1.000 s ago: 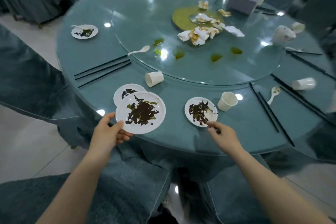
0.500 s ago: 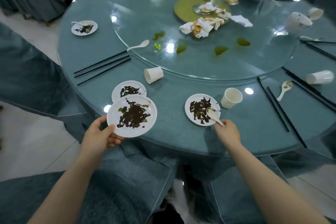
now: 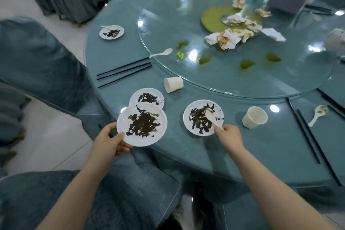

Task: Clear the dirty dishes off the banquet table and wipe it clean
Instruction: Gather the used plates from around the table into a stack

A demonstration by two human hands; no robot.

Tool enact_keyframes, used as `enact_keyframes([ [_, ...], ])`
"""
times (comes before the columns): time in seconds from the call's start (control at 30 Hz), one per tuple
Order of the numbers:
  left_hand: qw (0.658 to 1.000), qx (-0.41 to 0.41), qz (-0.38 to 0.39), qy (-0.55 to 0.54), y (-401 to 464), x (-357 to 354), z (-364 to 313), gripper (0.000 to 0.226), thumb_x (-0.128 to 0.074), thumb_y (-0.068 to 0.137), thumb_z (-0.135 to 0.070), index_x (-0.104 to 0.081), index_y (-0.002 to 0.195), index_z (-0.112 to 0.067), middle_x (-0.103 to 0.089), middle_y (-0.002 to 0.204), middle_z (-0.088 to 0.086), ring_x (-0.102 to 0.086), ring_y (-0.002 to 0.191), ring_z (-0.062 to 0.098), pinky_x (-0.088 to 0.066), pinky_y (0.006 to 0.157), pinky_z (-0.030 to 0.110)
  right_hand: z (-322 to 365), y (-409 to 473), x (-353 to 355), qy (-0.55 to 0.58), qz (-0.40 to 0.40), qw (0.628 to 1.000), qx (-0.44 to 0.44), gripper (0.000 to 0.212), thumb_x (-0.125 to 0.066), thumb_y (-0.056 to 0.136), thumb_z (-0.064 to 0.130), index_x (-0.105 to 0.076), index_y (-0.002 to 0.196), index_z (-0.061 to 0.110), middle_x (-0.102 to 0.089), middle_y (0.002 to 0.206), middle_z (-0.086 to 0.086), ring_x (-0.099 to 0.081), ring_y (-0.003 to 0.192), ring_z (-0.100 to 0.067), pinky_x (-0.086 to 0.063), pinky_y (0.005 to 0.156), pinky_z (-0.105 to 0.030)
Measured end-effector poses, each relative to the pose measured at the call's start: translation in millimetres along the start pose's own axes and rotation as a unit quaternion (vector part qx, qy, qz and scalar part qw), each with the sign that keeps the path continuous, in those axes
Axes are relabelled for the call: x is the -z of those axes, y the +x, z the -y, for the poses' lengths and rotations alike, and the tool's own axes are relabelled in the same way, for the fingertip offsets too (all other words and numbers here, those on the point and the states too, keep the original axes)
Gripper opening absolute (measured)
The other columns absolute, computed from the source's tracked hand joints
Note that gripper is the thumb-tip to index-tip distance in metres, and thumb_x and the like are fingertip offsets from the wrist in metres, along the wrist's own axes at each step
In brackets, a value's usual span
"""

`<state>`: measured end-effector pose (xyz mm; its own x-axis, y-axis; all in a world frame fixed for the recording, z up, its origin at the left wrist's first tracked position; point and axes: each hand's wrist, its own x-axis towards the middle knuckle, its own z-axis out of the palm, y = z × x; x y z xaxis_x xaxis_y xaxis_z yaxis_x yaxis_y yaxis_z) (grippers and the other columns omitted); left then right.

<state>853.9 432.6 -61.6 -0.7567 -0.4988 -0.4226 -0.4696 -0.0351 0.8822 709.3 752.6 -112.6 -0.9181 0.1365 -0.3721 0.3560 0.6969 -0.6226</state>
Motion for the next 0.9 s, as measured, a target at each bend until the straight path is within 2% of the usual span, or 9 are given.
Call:
enact_keyframes([
  [0.1, 1.000, -0.006, -0.008, 0.000, -2, 10, 1, 0.032, -0.049, 0.096, -0.010, -0.048, 0.122, -0.028, -0.069, 0.063, 0.014, -0.063, 0.050, 0.018, -0.048, 0.051, 0.029, 28, -14, -2, 0.049, 0.014, 0.998, 0.044, 0.040, -0.060, 0.082, 0.025, -0.032, 0.054, 0.018, -0.030, 0.048, 0.003, -0.026, 0.048, -0.016, -0.018, 0.047, -0.028],
  [0.27, 1.000, -0.014, -0.004, -0.010, -9, 33, 5, 0.031, -0.049, 0.097, -0.013, -0.047, 0.123, -0.029, -0.071, 0.067, 0.013, -0.064, 0.050, 0.016, -0.048, 0.051, 0.028, 77, -56, -11, 0.118, 0.068, 0.987, 0.081, 0.025, -0.060, 0.076, 0.021, -0.042, 0.061, 0.015, -0.028, 0.052, 0.001, -0.024, 0.052, -0.017, -0.019, 0.050, -0.029],
  [0.37, 1.000, -0.018, 0.009, -0.009, -19, 45, 7, 0.031, -0.050, 0.097, -0.014, -0.047, 0.122, -0.032, -0.072, 0.068, 0.011, -0.064, 0.051, 0.016, -0.050, 0.053, 0.029, 95, -87, -23, 0.121, 0.116, 0.982, 0.085, 0.018, -0.060, 0.075, 0.020, -0.047, 0.066, 0.014, -0.027, 0.050, 0.003, -0.022, 0.049, -0.017, -0.017, 0.049, -0.028],
  [0.5, 0.999, -0.030, 0.029, 0.002, -33, 58, 6, 0.031, -0.049, 0.097, -0.015, -0.046, 0.122, -0.032, -0.072, 0.068, 0.010, -0.067, 0.056, 0.019, -0.052, 0.058, 0.033, 115, -125, -42, 0.084, 0.165, 0.976, 0.113, 0.019, -0.060, 0.079, 0.025, -0.048, 0.068, 0.015, -0.026, 0.050, 0.005, -0.022, 0.048, -0.014, -0.018, 0.049, -0.028],
  [0.63, 0.998, -0.047, 0.043, -0.006, -44, 79, 7, 0.030, -0.047, 0.098, -0.016, -0.046, 0.124, -0.032, -0.072, 0.068, 0.011, -0.065, 0.054, 0.017, -0.047, 0.053, 0.028, 128, -158, -60, 0.086, 0.167, 0.972, 0.139, 0.021, -0.059, 0.086, 0.030, -0.055, 0.077, 0.011, -0.036, 0.054, 0.010, -0.030, 0.047, -0.009, -0.024, 0.049, -0.023],
  [0.7, 0.997, -0.054, 0.048, -0.010, -47, 88, 7, 0.030, -0.047, 0.098, -0.016, -0.046, 0.125, -0.031, -0.072, 0.067, 0.010, -0.065, 0.053, 0.016, -0.045, 0.051, 0.026, 133, -170, -66, 0.102, 0.162, 0.973, 0.129, 0.016, -0.057, 0.088, 0.032, -0.060, 0.086, 0.016, -0.040, 0.054, 0.013, -0.034, 0.047, -0.005, -0.026, 0.048, -0.021],
  [0.83, 0.995, -0.067, 0.069, -0.006, -50, 98, 6, 0.030, -0.047, 0.098, -0.019, -0.045, 0.125, -0.033, -0.073, 0.069, 0.009, -0.065, 0.055, 0.015, -0.047, 0.053, 0.027, 141, -185, -75, 0.104, 0.166, 0.972, 0.130, 0.025, -0.056, 0.089, 0.029, -0.049, 0.069, 0.015, -0.034, 0.050, 0.007, -0.027, 0.044, -0.009, -0.023, 0.047, -0.024],
  [0.9, 0.995, -0.074, 0.071, 0.003, -49, 100, 6, 0.031, -0.048, 0.098, -0.022, -0.045, 0.125, -0.035, -0.073, 0.069, 0.007, -0.066, 0.056, 0.015, -0.049, 0.055, 0.027, 144, -187, -78, 0.089, 0.161, 0.975, 0.128, 0.032, -0.056, 0.089, 0.030, -0.046, 0.062, 0.017, -0.035, 0.041, 0.012, -0.027, 0.037, -0.005, -0.024, 0.042, -0.020],
])
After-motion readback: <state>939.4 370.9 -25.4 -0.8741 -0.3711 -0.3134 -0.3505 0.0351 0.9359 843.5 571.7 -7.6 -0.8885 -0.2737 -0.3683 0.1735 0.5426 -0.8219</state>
